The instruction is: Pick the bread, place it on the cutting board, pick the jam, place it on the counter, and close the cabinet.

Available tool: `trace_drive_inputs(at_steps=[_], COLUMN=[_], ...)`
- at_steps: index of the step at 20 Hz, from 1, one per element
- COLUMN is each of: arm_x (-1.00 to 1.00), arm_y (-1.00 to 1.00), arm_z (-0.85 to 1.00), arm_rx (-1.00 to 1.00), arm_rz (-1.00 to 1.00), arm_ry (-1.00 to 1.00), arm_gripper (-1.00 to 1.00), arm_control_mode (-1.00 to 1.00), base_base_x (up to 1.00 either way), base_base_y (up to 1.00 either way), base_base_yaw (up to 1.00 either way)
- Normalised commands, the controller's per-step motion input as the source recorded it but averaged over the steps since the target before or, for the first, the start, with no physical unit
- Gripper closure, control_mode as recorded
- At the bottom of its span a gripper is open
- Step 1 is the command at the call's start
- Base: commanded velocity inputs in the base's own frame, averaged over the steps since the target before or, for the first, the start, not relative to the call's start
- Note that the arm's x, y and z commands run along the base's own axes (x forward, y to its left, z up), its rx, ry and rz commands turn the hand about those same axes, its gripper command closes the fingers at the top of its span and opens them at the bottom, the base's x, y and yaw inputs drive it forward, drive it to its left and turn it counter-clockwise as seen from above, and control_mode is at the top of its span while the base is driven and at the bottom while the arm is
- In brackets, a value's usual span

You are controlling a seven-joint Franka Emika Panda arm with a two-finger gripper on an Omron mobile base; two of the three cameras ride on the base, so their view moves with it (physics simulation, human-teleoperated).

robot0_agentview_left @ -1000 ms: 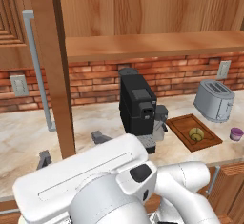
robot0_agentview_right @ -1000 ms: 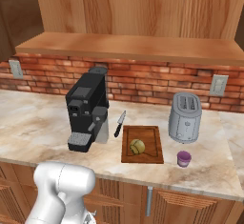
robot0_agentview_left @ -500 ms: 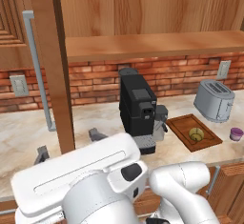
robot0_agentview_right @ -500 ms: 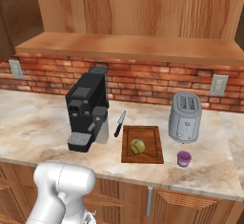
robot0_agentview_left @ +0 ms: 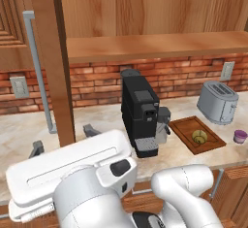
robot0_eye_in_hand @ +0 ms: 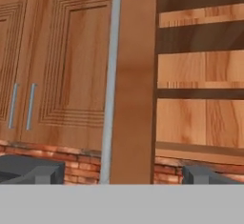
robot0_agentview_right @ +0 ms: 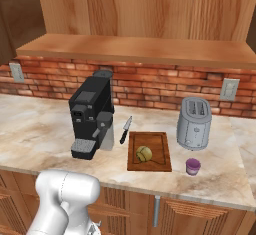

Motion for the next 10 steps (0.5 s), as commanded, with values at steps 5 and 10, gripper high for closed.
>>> trace_drive_inputs(at_steps=[5, 10], arm_x=[0.10, 0.06], arm_y=[0.12, 0.06], arm_z=[0.00, 0.00], arm_rx=[0.00, 0.00], arm_rz=[-0.03, -0.04], arm_ry=[0.00, -0.01], arm_gripper=[-1.00, -1.00], arm_control_mode=[-1.00, -1.00], base_base_x=[0.00, 0.00], base_base_y=[0.00, 0.00], base_base_yaw=[0.00, 0.00])
